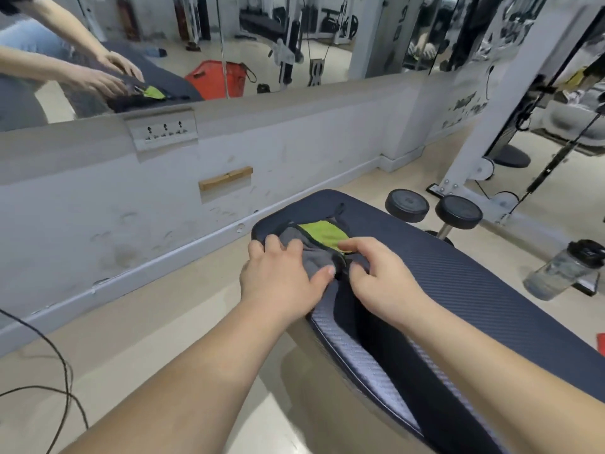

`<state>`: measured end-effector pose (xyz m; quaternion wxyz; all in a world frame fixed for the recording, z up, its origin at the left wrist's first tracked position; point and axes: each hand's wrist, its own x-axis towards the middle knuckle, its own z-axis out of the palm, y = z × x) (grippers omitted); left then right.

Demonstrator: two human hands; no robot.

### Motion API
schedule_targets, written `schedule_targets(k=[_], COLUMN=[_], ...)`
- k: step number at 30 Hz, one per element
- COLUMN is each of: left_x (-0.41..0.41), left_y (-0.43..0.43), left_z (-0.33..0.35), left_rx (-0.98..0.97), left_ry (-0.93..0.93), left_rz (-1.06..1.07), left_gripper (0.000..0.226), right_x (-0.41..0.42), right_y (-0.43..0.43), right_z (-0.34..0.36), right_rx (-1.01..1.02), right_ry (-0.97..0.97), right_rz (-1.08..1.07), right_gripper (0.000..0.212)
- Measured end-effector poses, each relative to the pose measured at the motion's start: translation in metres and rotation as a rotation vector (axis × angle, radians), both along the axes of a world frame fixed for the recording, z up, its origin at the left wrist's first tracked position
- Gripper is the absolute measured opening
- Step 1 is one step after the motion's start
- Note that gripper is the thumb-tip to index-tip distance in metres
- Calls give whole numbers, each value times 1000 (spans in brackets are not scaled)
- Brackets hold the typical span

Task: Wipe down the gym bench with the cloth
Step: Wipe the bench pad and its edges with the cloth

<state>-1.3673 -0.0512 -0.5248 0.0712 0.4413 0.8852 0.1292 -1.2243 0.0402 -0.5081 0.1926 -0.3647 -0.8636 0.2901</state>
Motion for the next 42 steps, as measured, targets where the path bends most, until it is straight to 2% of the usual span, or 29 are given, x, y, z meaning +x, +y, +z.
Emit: schedule_targets(k=[3,7,11,13,18,21,24,29,36,42], left_x=[22,62,121,159,223,218,205,175,70,-39], left_y=[-3,-27,-61,-78,-93,-84,-71,-42,-2,46], left_z=[-2,-4,-20,-30,-34,-33,-38,-48,-39,-35], left_rx=[4,28,173,255,348,501,569,470,392,320], left_ry=[-31,-148,-455,-538,-938,-1056,-1038,-859,-681,-598], left_rz=[59,119,249,322,420,583,668,710,709,639], left_gripper=[56,43,39,32,28,32,45,49,54,52], right_x=[20,43,74,91,108,105,100,87,36,-9], right_y=[-12,-23,-32,-39,-40,-34,-30,-17,18,56], right_z=[11,21,13,3,-4,-2,-1,3,7,0], right_rx=[38,39,19,31,72,54,62,112,129,117], right_ry=[-42,-241,-415,-475,-502,-531,-570,-511,-463,-559], right_rz=[-15,-50,-107,-65,17,33,29,-12,38,56], right_gripper=[40,41,31,25,43,42,40,28,45,47])
